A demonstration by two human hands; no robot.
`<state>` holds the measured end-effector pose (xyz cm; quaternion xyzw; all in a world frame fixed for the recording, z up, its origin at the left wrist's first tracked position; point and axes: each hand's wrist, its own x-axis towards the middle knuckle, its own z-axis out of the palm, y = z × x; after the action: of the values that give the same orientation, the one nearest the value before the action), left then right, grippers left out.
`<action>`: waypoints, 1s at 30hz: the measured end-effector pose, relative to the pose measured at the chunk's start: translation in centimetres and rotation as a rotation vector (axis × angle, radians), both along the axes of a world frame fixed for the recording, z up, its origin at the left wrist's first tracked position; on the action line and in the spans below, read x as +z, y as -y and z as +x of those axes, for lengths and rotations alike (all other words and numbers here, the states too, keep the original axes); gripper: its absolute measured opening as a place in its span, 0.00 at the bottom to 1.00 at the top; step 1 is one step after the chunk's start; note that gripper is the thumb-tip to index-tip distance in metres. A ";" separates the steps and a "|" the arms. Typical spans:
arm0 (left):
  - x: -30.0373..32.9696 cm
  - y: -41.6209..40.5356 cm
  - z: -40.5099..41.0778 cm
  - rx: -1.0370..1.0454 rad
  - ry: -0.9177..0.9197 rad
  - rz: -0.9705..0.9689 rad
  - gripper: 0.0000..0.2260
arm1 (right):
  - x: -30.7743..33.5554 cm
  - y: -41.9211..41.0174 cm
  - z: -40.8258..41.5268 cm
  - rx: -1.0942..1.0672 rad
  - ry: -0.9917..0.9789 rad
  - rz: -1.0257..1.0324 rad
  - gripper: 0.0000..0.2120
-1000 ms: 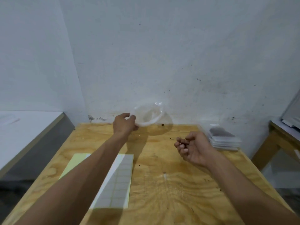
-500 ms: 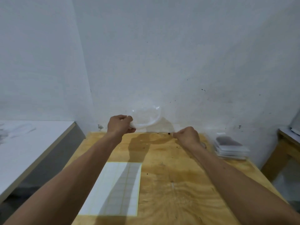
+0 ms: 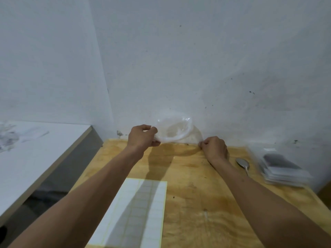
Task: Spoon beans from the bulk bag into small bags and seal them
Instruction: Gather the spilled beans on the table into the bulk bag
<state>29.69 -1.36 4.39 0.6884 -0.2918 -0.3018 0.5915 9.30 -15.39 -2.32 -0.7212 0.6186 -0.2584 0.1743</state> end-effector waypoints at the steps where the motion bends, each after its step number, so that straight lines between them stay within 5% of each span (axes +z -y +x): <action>1: -0.1 0.0 -0.2 -0.004 -0.002 0.004 0.07 | 0.0 -0.2 0.1 0.007 -0.003 0.005 0.14; 4: -0.2 0.0 -0.7 -0.020 0.003 0.010 0.08 | 0.8 -0.8 -0.3 0.009 0.183 0.122 0.16; 8: 0.3 -0.1 -1.6 -0.044 0.008 0.012 0.07 | 2.7 -0.7 -1.8 -0.065 0.953 0.657 0.07; 10: 0.6 -0.1 -2.5 -0.071 0.001 0.011 0.08 | 3.5 -0.7 -3.5 -0.053 1.148 0.842 0.07; 13: 1.0 0.0 -4.7 -0.124 0.001 0.005 0.09 | 5.2 -1.7 -6.8 0.067 1.054 0.960 0.08; 21: 1.9 1.1 -14.5 -0.343 -0.004 -0.015 0.06 | 8.5 -7.2 -18.6 0.122 0.359 0.820 0.09; 27: 1.8 1.8 -25.6 -0.573 -0.013 -0.022 0.10 | 9.8 -13.4 -28.4 0.022 0.263 0.713 0.04; 30: 1.3 1.3 -31.2 -0.692 -0.031 -0.024 0.08 | 9.8 -17.6 -32.8 -0.073 0.216 0.696 0.10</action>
<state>-1.55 -2.63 5.72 0.5370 -0.5025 -0.4914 0.4665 -23.47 2.19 7.51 -0.5649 0.6728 -0.1131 0.4641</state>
